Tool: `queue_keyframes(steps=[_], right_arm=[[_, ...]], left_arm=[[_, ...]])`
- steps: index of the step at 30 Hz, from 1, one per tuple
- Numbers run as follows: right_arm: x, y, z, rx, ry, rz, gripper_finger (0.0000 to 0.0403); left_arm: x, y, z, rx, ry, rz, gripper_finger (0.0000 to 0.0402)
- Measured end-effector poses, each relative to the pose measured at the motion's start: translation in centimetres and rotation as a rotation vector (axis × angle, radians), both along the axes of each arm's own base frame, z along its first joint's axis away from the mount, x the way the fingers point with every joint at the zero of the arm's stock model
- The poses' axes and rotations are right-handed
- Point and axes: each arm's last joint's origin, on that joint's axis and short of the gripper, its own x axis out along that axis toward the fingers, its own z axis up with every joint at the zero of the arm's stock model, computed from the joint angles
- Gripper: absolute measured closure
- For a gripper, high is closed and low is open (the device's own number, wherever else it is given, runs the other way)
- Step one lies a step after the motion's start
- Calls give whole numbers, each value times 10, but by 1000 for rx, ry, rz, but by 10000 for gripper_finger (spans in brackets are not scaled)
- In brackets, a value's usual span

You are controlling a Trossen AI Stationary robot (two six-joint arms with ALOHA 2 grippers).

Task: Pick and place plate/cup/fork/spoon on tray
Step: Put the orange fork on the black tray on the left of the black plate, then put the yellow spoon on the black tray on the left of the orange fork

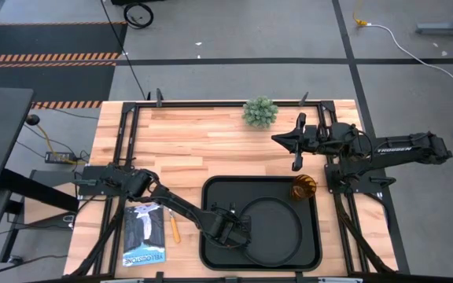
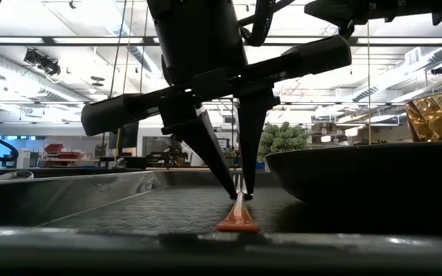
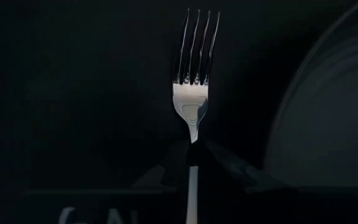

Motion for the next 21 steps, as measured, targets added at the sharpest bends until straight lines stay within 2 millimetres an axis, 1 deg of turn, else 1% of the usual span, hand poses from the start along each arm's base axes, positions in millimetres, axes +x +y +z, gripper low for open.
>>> queue_keyframes(steps=[7, 13, 16, 18, 21], right_arm=[[0, 0, 0, 0, 0, 0, 396], [0, 0, 0, -1, 0, 0, 396], [0, 0, 0, -1, 3, -1, 396], [0, 0, -1, -2, 6, -1, 396], [0, 0, 0, -8, 3, -2, 396]], left_arm=[[-3, 2, 8, 3, 16, -6, 342], [-4, 1, 8, -23, 25, 18, 342], [-5, 2, 9, -6, 19, 26, 342], [-6, 3, 15, 13, 44, 25, 342], [-9, 4, 29, 40, 86, 24, 342]])
